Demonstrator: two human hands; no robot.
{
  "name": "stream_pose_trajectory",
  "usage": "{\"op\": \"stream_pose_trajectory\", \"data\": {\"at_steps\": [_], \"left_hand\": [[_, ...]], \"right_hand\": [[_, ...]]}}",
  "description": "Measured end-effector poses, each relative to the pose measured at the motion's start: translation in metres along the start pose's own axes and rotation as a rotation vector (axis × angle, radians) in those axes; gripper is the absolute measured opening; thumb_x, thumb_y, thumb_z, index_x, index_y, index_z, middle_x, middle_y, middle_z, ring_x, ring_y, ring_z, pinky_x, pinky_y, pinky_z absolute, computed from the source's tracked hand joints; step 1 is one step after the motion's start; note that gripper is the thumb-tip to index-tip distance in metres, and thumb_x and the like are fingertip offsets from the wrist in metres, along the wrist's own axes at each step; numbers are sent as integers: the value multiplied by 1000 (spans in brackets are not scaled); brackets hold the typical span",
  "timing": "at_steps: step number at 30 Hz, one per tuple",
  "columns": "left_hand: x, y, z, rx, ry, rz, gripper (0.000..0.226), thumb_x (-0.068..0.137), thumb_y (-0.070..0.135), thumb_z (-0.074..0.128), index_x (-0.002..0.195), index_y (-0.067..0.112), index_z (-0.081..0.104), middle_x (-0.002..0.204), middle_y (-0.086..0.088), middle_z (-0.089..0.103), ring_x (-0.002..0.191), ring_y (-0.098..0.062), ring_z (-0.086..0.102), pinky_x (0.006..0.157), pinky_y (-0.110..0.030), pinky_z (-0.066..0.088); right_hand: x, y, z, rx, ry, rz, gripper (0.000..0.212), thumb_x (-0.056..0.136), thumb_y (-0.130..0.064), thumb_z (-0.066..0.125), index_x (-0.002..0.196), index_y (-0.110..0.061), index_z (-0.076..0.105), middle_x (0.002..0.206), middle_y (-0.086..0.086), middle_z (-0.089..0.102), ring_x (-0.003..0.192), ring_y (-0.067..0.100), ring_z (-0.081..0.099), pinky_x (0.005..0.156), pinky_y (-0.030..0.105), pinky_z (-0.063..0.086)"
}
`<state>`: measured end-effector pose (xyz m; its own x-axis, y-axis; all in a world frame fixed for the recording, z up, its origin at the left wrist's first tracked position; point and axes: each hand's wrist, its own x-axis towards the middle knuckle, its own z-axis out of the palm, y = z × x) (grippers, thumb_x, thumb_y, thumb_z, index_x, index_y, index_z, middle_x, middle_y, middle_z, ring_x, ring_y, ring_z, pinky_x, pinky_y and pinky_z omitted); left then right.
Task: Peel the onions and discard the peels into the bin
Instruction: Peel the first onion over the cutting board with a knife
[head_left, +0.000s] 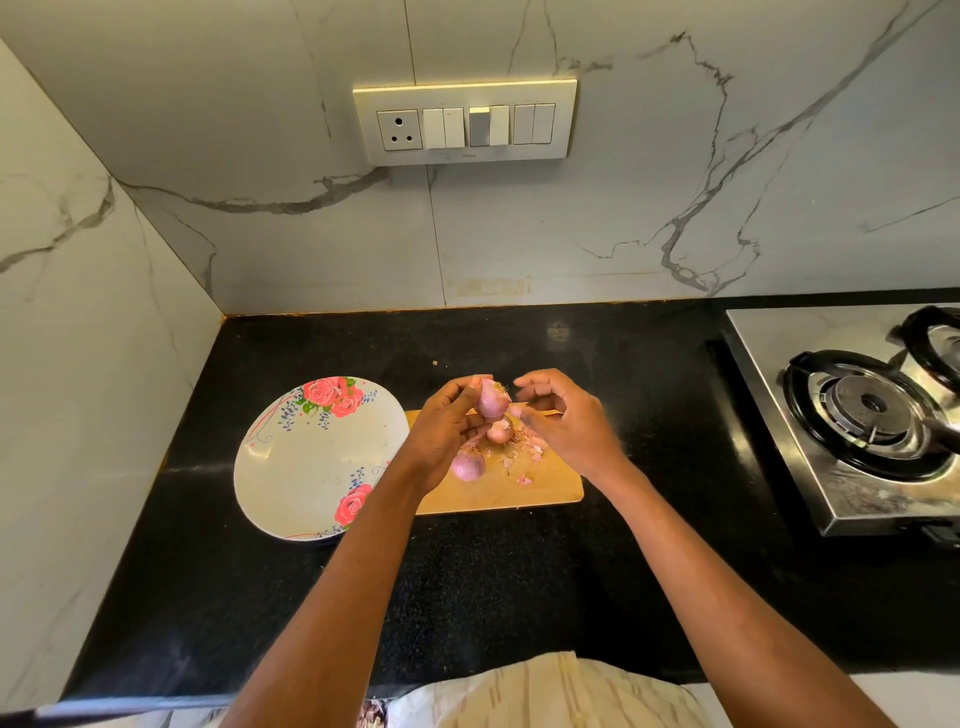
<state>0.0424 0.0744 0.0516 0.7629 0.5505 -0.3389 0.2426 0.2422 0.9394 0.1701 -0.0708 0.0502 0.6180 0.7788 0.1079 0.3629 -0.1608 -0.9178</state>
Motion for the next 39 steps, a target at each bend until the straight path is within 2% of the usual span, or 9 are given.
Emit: {"op": "stream_pose_trajectory", "data": {"at_steps": [2,5,8,13,19,24,28,33,39], "left_hand": [[0,0,1,0,11,4,33,106,40,45,128,23,62,122,-4,68,112,-22,68,99,-36,56],[1,0,6,6,22,-5,39,100,50,48,124,25,65,119,-1,71,110,-22,70,101,-40,55],[0,2,10,22,25,-14,42,99,53,46,122,25,67,116,0,73,109,-21,70,103,-41,55],[0,3,8,-6,13,-41,47,103,52,42,125,20,67,116,-3,73,108,-20,71,103,-40,55],[1,4,11,-4,15,-45,45,104,51,42,122,21,69,114,-1,74,107,-20,71,103,-40,55],[3,7,14,-60,0,-77,49,103,52,44,118,15,72,112,-8,75,108,-24,71,104,-43,54],[4,11,16,-110,12,-95,50,104,51,44,118,12,71,111,-12,75,108,-27,72,102,-43,55],[4,13,14,-82,12,-95,48,103,53,44,121,16,70,115,-6,74,111,-24,70,105,-44,53],[4,18,14,-86,2,-86,49,105,51,42,118,13,70,112,-9,75,108,-24,71,104,-44,54]], "right_hand": [[0,-6,2,29,-33,2,39,86,-31,81,121,-29,63,116,-13,67,101,-3,67,81,10,52],[-1,-6,10,-111,-52,-91,40,85,-29,83,119,-31,63,121,-10,62,100,-3,65,78,8,51],[0,-3,13,-134,22,-121,33,84,-28,83,112,-28,66,116,-9,63,96,2,66,78,17,57],[-2,-2,15,-143,129,-211,19,84,-24,83,94,-14,71,103,-6,67,94,1,64,77,11,53],[-2,-5,11,-116,43,-196,37,86,-28,81,119,-28,66,116,-11,63,99,4,66,82,16,56],[-1,-1,10,-156,114,-216,32,83,-27,83,112,-21,69,110,-9,65,94,3,67,79,14,56],[-1,0,13,-166,166,-283,21,86,-26,80,101,-15,70,104,-6,67,94,6,66,79,20,58],[1,-3,11,-206,103,-260,34,90,-31,78,122,-28,66,117,-9,65,101,5,65,83,17,56],[1,-3,13,-222,177,-311,18,87,-28,78,98,-16,71,105,-11,64,96,-6,61,80,8,50]]}}
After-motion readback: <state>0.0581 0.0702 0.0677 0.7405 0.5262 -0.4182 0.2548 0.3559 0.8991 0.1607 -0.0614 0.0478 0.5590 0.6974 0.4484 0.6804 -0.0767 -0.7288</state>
